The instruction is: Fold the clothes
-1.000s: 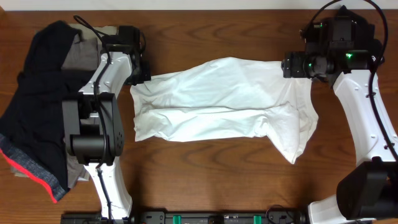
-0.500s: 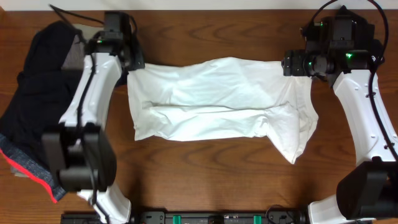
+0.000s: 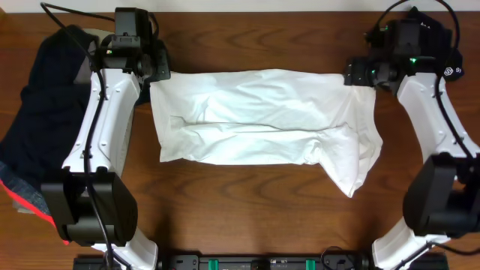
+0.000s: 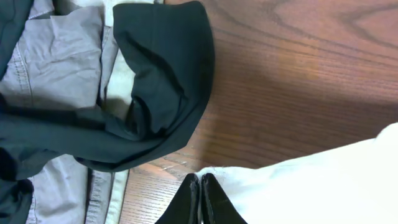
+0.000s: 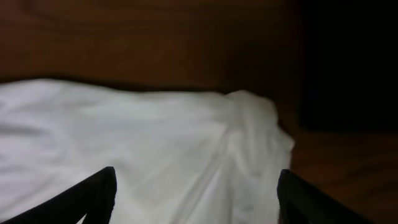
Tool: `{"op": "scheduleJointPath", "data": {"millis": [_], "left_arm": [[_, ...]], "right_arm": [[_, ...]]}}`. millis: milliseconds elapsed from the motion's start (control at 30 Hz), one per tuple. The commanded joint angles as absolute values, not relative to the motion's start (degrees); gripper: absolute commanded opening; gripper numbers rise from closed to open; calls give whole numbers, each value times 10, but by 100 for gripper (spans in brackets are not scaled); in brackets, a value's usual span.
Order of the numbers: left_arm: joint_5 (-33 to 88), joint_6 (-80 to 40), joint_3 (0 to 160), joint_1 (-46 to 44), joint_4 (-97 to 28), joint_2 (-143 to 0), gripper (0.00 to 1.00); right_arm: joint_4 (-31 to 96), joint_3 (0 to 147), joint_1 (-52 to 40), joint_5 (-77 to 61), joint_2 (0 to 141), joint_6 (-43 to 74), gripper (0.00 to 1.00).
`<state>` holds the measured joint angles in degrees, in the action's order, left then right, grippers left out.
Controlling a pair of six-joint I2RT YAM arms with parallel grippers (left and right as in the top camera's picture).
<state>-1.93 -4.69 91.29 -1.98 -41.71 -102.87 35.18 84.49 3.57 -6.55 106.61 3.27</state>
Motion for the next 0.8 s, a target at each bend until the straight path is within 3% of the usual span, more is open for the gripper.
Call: {"op": "scheduleJointPath", "data": {"millis": [0,267,767], "left_arm": [[-31,-50,920,-20,-417,-1029,6],[-31,-50,920,-20,-417,-1029,6],[-31,-50,920,-20,-430,-1029,6]], "right_arm": [[324,850,69,-71,1093,47,80],[247,850,105,-80,1178,47,75],[159,852,108,-153,1260,83,53]]}}
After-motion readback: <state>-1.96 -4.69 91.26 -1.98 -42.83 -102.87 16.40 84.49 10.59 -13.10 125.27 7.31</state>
